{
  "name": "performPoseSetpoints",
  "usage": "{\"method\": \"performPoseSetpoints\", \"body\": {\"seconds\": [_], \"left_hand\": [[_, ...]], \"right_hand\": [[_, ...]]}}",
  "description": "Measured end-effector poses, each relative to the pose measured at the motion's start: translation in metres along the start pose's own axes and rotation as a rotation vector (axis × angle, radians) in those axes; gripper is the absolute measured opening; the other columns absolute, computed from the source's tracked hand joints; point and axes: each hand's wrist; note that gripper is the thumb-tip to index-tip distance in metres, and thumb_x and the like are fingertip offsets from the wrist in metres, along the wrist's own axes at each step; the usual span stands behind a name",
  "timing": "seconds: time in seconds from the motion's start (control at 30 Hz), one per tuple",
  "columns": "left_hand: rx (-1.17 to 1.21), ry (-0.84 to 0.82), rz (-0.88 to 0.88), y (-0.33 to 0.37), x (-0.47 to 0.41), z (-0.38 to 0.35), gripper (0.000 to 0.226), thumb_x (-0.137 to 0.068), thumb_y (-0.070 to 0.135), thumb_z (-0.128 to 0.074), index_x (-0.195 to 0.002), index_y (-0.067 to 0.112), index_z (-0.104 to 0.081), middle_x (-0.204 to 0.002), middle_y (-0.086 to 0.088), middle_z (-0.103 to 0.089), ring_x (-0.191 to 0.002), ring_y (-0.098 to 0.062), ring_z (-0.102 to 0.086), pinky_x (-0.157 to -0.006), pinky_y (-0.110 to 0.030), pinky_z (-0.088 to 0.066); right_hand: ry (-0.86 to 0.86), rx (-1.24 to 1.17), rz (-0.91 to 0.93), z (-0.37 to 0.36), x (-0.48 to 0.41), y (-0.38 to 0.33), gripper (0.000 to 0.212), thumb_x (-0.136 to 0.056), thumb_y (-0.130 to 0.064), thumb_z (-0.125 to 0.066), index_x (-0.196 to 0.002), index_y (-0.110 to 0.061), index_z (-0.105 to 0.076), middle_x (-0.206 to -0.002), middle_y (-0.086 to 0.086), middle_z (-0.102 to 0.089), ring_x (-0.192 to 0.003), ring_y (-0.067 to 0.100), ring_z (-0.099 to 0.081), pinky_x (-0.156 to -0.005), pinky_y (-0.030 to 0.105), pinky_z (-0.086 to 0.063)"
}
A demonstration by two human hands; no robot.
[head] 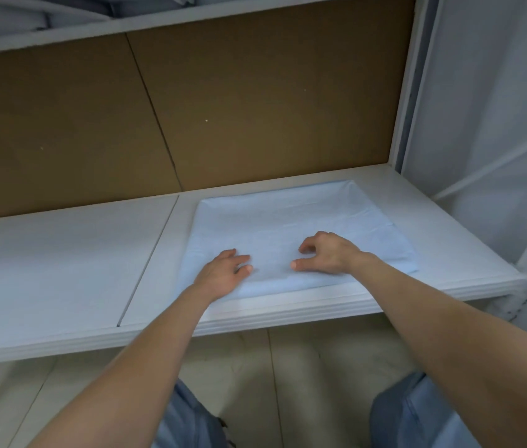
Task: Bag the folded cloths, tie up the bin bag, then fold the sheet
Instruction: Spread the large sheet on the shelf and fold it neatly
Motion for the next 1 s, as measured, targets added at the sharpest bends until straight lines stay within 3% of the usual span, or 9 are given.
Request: {"method": "performPoseSetpoints", "body": {"seconds": [0.17,0.33,0.53,0.73,0.87,1.0], "left_hand": [[0.050,0.006,-0.069,-0.007,0.032,0.010,0.036,-0.091,0.046,-0.056,-0.123,0.030,-0.063,-0.148,0.003,-0.039,-0.131,-0.015,-0.045,-0.110,-0.030,-0.033],[-0.177,0.050,-0.118,-0.011,0.047,0.016,0.039,-0.088,0.038,-0.063,-0.126,0.029,-0.061,-0.130,0.005,-0.055,-0.121,-0.015,-0.051,-0.096,-0.025,-0.040],[-0.528,0.212,-0.212,-0.001,0.046,0.015,0.033,-0.092,0.022,-0.048,-0.123,0.022,-0.060,-0.117,0.002,-0.055,-0.113,-0.017,-0.049,-0.079,-0.028,-0.043],[-0.357,0.112,-0.113,-0.002,0.040,0.008,0.035,-0.088,0.011,-0.050,-0.122,0.017,-0.055,-0.120,-0.003,-0.048,-0.095,-0.025,-0.058,-0.078,-0.031,-0.047],[-0.359,0.021,-0.098,-0.002,0.040,0.017,0.037,-0.086,0.016,-0.052,-0.123,0.021,-0.050,-0.119,0.000,-0.045,-0.092,-0.021,-0.055,-0.075,-0.028,-0.045],[-0.435,0.036,-0.060,-0.002,0.037,0.019,0.030,-0.087,0.013,-0.051,-0.117,0.016,-0.050,-0.117,-0.004,-0.048,-0.086,-0.022,-0.052,-0.070,-0.027,-0.042]], "right_hand": [[-0.067,0.053,0.022,-0.006,0.024,-0.015,0.049,-0.074,-0.052,-0.073,-0.113,-0.023,-0.065,-0.108,-0.007,-0.059,-0.105,0.016,-0.057,-0.090,0.032,-0.048],[0.050,0.275,0.080,-0.013,0.035,-0.027,0.032,-0.086,-0.042,-0.063,-0.111,-0.023,-0.065,-0.112,-0.005,-0.059,-0.105,0.017,-0.055,-0.076,0.026,-0.041],[0.108,0.491,0.123,-0.017,0.034,-0.038,0.028,-0.093,-0.029,-0.050,-0.118,-0.020,-0.058,-0.122,-0.001,-0.055,-0.111,0.023,-0.054,-0.082,0.028,-0.039],[0.030,0.375,0.050,-0.023,0.032,-0.032,0.037,-0.090,-0.009,-0.046,-0.126,-0.018,-0.050,-0.127,0.005,-0.046,-0.111,0.027,-0.053,-0.087,0.031,-0.044],[0.036,0.433,-0.002,-0.013,0.039,-0.020,0.040,-0.089,-0.012,-0.045,-0.127,-0.025,-0.048,-0.126,0.002,-0.045,-0.104,0.027,-0.056,-0.080,0.030,-0.045],[0.070,0.513,-0.111,-0.004,0.044,-0.002,0.033,-0.091,-0.017,-0.047,-0.124,-0.022,-0.050,-0.122,0.003,-0.047,-0.102,0.026,-0.058,-0.074,0.029,-0.043]]}}
Point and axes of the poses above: each hand's wrist, its own x-axis away from the middle knuckle, its own z-axis out of the back of the hand, y = z × x
